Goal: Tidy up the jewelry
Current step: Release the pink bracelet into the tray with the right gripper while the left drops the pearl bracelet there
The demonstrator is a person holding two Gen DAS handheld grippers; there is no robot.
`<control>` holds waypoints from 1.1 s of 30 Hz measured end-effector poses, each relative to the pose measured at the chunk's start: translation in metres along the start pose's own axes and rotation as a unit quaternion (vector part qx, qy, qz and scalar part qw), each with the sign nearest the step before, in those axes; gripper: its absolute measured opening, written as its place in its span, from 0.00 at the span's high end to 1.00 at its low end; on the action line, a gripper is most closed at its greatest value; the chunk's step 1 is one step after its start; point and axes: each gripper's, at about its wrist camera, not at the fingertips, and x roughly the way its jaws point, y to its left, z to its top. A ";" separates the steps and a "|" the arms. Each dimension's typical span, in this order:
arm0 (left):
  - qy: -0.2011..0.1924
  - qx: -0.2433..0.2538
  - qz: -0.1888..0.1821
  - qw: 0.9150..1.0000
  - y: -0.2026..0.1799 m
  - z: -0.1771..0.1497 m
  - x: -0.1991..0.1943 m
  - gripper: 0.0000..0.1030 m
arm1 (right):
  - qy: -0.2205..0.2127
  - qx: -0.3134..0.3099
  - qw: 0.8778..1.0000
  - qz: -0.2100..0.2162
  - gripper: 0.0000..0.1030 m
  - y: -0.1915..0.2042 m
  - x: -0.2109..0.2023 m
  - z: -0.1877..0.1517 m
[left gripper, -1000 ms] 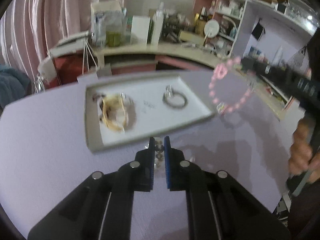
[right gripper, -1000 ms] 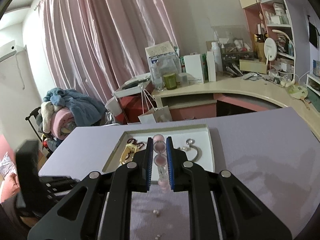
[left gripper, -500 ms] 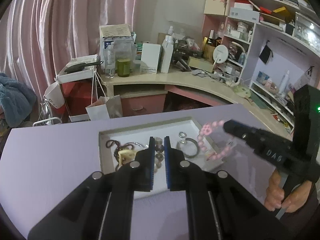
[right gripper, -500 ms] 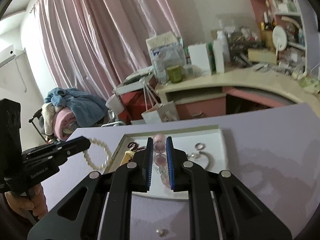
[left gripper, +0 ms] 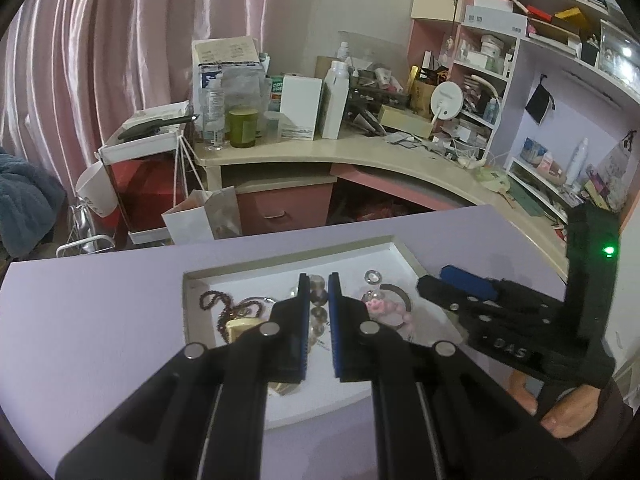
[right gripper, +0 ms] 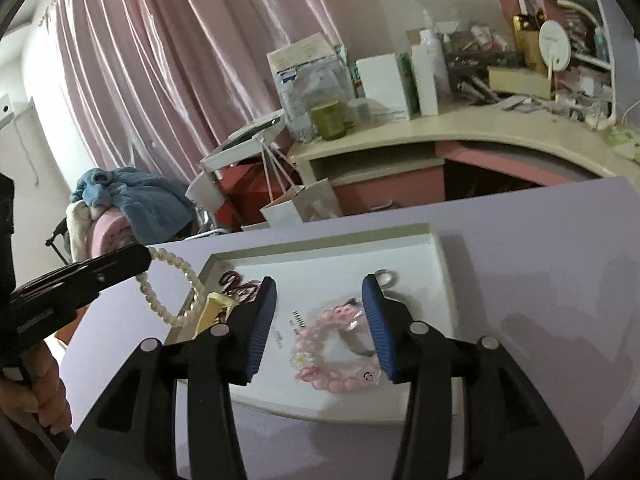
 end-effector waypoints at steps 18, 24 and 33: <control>-0.002 -0.019 0.015 1.000 0.001 -0.010 0.025 0.39 | -0.027 -0.025 0.999 -0.030 0.55 -0.019 -0.035 -0.006; -0.061 0.000 0.061 0.996 0.000 -0.019 -0.029 0.26 | -0.044 -0.044 0.998 -0.026 0.55 -0.003 -0.064 -0.017; -0.093 0.017 0.135 0.986 -0.007 -0.064 -0.097 0.15 | -0.050 -0.063 0.997 -0.015 0.50 0.030 -0.101 -0.051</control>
